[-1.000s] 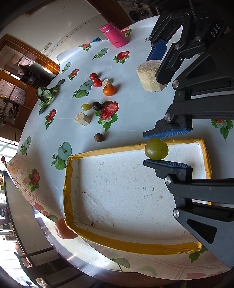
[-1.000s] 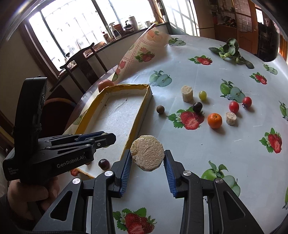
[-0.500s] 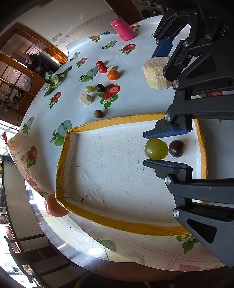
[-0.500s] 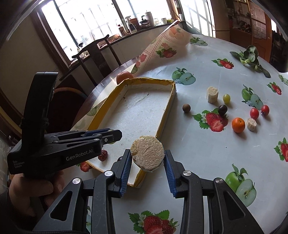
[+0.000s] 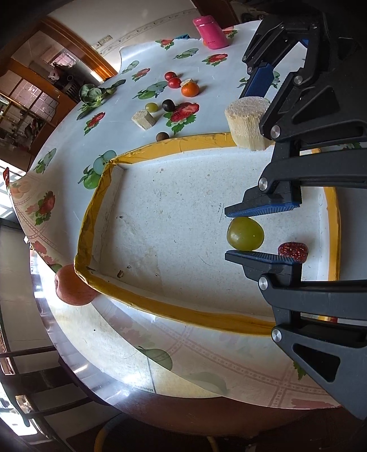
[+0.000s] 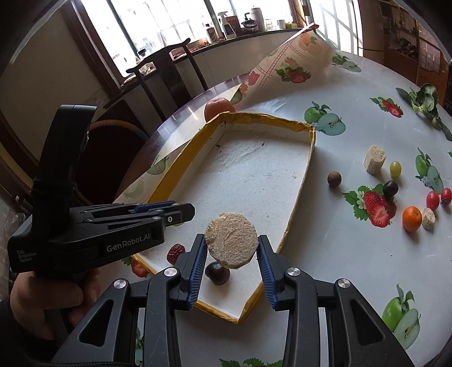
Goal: Organize fruits
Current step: 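Carry the grape in the left tool into the tray while the right tool carries the slice, then open the left tool to release the grape while the right tool releases the slice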
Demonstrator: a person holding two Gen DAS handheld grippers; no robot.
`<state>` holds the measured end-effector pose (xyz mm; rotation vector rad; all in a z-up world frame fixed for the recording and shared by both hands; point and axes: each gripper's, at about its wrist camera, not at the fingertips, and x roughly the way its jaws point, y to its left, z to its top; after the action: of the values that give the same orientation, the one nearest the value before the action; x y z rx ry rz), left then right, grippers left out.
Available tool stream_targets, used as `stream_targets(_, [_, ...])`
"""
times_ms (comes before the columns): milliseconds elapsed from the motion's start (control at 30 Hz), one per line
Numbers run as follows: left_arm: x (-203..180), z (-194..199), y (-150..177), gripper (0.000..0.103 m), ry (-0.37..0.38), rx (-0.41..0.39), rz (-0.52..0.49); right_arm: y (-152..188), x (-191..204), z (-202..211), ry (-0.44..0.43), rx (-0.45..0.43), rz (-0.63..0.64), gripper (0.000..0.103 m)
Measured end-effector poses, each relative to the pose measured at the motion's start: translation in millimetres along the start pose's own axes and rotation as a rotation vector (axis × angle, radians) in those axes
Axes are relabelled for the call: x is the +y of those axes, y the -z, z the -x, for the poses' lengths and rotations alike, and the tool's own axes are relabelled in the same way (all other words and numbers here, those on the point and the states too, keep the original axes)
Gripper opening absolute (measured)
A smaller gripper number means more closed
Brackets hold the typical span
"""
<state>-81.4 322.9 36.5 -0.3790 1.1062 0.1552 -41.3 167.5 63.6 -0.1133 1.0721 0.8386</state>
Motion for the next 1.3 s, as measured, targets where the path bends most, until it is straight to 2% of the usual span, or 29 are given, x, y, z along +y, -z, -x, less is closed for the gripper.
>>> stream_targets(533, [11, -43, 3, 0.021, -0.038, 0.087, -0.004, -1, 13, -71, 0.012, 0.133, 0.073, 0.037])
stream_targets(700, [6, -41, 1, 0.023, -0.059, 0.088, -0.025, 3, 10, -84, 0.003, 0.175, 0.065, 0.039])
stream_targets(767, [5, -38, 1, 0.026, -0.072, 0.086, -0.033, 4, 8, -82, -0.008, 0.172, 0.055, 0.04])
stream_targets(900, [3, -26, 1, 0.044, -0.064, 0.056, -0.03, 3, 5, -71, -0.019, 0.154, 0.035, 0.042])
stream_targets(1000, [0, -18, 0, 0.044, -0.063, 0.044, -0.037, 2, 2, -58, -0.024, 0.135, 0.024, 0.045])
stream_targets(1300, [-14, -5, 0, 0.044, -0.038, 0.026, -0.042, 9, -13, -16, -0.019, 0.075, -0.02, 0.046])
